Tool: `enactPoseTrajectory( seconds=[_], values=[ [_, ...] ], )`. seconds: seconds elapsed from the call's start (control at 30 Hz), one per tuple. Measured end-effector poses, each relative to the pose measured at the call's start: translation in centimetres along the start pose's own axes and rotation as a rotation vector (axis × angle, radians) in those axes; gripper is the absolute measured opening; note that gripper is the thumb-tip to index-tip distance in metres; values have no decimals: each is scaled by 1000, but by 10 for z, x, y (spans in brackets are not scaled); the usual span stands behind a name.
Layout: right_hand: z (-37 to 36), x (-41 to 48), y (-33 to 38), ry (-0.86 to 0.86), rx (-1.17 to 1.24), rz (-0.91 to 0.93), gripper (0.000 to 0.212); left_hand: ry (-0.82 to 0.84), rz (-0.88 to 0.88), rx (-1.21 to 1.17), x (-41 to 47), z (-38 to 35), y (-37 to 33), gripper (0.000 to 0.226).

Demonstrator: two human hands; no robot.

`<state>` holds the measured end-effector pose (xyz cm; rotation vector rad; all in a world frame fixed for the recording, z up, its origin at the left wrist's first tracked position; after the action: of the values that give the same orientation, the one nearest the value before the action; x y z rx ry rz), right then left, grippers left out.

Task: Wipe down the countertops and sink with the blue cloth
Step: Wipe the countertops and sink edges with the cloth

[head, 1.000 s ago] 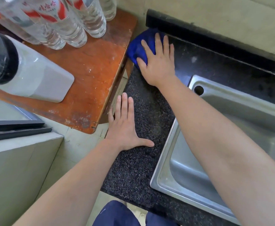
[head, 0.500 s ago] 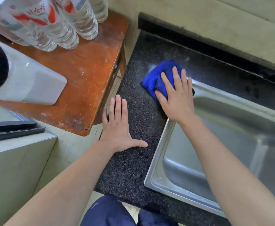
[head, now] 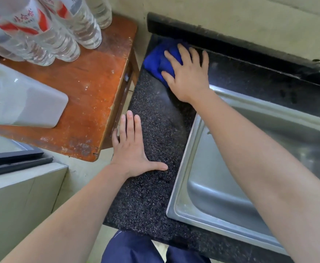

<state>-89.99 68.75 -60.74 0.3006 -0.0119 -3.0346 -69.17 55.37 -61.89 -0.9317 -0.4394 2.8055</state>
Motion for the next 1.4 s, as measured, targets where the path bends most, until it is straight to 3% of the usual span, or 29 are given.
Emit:
enactPoseTrajectory(
  seconds=[0.2, 0.4, 0.6, 0.83, 1.1, 1.2, 1.4],
  values=[
    [-4, -62, -94, 61, 19, -197, 62, -14, 8, 7, -1, 1, -2, 168],
    [-5, -34, -64, 62, 77, -208, 63, -9, 6, 2, 0, 0, 1, 168],
    [-7, -13, -27, 10, 68, -333, 62, -19, -9, 0, 1, -1, 1, 167],
    [-23, -114, -6, 97, 49, -107, 59, -44, -23, -1, -4, 2, -3, 168],
    [-43, -213, 1, 181, 63, -175, 58, -85, -55, -33, -5, 2, 1, 168],
    [-40, -209, 1, 217, 26, -191, 61, -88, -123, -37, -12, -1, 10, 156],
    [-40, -196, 7, 255, 32, -249, 62, -292, -275, -50, -88, -34, 44, 89]
  ],
)
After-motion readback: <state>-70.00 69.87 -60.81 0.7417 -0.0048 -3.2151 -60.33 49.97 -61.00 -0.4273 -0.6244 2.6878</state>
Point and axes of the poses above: each hand's wrist, its own x-axis towards the middle knuckle, its own z-axis out of the back of the hand, y = z × x, the point moved 6 cm from there along x, towards the middle knuckle, and after that the axes turned 15 degrees about -z, right-handed, at the moved point
